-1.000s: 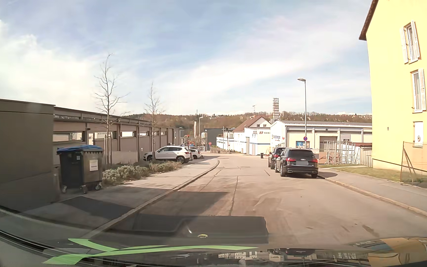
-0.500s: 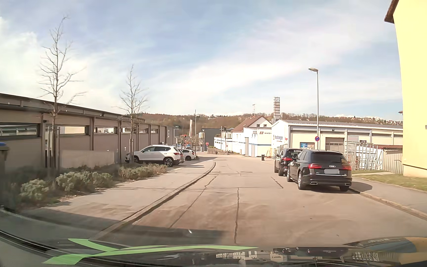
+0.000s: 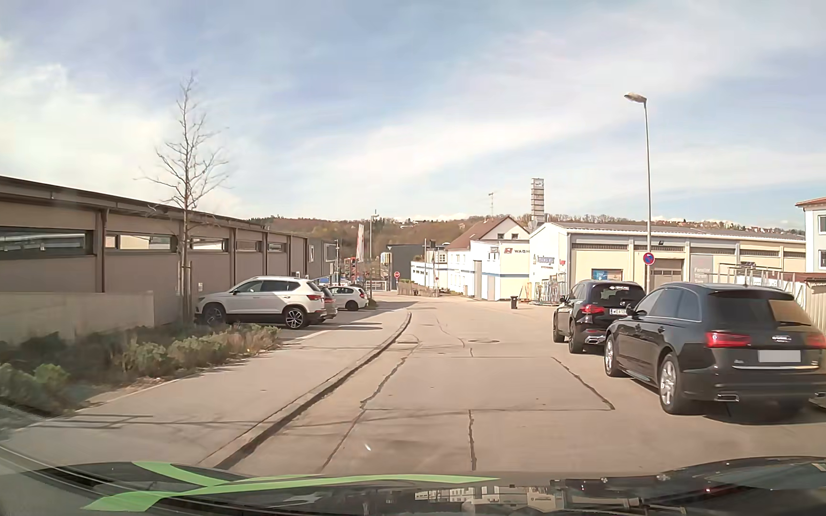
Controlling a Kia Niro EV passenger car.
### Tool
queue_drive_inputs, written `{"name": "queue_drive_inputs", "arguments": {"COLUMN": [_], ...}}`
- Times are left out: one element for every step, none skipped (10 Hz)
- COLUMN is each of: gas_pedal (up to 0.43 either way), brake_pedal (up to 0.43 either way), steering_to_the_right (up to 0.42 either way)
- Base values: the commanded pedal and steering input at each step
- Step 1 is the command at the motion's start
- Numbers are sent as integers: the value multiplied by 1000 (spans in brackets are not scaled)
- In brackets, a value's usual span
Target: Follow the waypoints while adhering to traffic rules and regulations
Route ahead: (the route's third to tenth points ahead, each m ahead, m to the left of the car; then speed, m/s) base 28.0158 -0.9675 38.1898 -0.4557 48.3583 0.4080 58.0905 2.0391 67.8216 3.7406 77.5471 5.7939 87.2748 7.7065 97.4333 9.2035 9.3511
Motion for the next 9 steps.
{"name": "queue_drive_inputs", "arguments": {"gas_pedal": [0,0,0,0,0,0,0,0,0], "brake_pedal": [0,0,0,0,0,0,0,0,0], "steering_to_the_right": [3,3,3,3,3,3,3,4,4]}}
